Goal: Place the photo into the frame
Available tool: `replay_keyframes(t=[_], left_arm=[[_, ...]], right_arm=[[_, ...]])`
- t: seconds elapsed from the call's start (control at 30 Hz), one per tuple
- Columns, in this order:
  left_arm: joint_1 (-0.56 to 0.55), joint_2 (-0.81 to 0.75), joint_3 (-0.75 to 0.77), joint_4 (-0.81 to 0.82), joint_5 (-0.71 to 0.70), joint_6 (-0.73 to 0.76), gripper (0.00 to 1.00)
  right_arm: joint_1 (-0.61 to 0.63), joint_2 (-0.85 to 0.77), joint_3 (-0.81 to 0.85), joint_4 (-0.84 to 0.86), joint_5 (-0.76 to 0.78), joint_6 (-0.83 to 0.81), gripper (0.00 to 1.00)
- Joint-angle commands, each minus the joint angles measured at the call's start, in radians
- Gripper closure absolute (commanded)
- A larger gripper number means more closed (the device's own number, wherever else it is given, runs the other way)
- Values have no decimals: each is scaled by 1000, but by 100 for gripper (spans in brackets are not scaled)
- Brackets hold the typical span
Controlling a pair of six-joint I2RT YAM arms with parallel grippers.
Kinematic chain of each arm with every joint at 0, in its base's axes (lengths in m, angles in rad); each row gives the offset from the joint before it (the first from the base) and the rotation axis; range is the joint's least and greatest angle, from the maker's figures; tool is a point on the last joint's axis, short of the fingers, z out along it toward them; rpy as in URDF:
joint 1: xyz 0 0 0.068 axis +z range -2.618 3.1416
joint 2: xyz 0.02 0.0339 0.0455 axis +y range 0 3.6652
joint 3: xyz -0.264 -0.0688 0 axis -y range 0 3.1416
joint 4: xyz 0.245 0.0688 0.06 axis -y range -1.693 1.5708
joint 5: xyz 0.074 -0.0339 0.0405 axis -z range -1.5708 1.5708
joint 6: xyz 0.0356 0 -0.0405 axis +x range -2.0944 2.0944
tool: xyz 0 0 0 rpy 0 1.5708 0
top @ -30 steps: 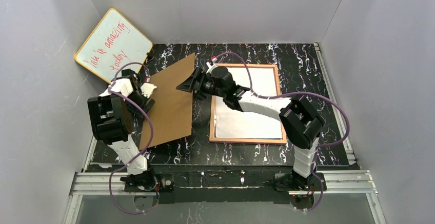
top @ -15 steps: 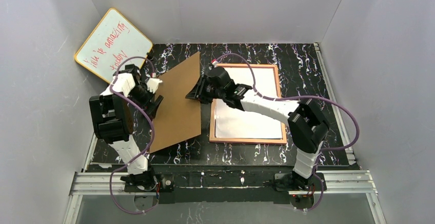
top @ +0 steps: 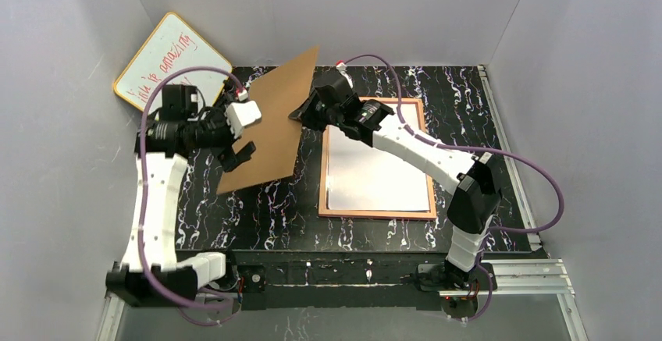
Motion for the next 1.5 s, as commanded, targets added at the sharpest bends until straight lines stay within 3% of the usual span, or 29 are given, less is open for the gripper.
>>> replay_keyframes(t=[0.0, 0.27, 0.5, 0.6, 0.7, 0.8, 0.97, 1.03, 1.1, 1.23, 1.33, 1.47], left_arm=[[-46, -149, -65, -117, 150, 117, 2], [-48, -270, -185, -69, 160, 269, 2], [-48, -371, -321, 240, 103, 209, 2], [-48, -381, -348, 333, 95, 200, 8], [-48, -364, -363, 401, 83, 182, 19], [-49, -347, -371, 449, 81, 160, 39], [-49, -332, -365, 486, 83, 131, 85], [-49, -336, -369, 514, 78, 119, 95], [-49, -345, -376, 556, 71, 100, 98], [-48, -335, -366, 579, 53, 77, 100], [-48, -309, -332, 563, 41, 63, 100], [-49, -278, -292, 555, 39, 46, 100]], right_arm=[[-16, -88, 9, 33, 115, 238, 99], [-23, -145, -43, 106, 102, 396, 99], [-30, -159, -88, 152, 13, 475, 99], [-30, -177, -133, 198, -18, 501, 99], [-29, -185, -145, 211, -38, 506, 99], [-29, -185, -144, 209, -65, 503, 98], [-29, -215, -180, 237, -75, 475, 68], [-29, -229, -201, 255, -72, 456, 64], [-30, -233, -209, 248, -85, 435, 63], [-82, -229, -190, 217, -244, 314, 56], [-147, -217, -130, 159, -416, 126, 49], [-195, -175, 55, -102, -512, -321, 39]])
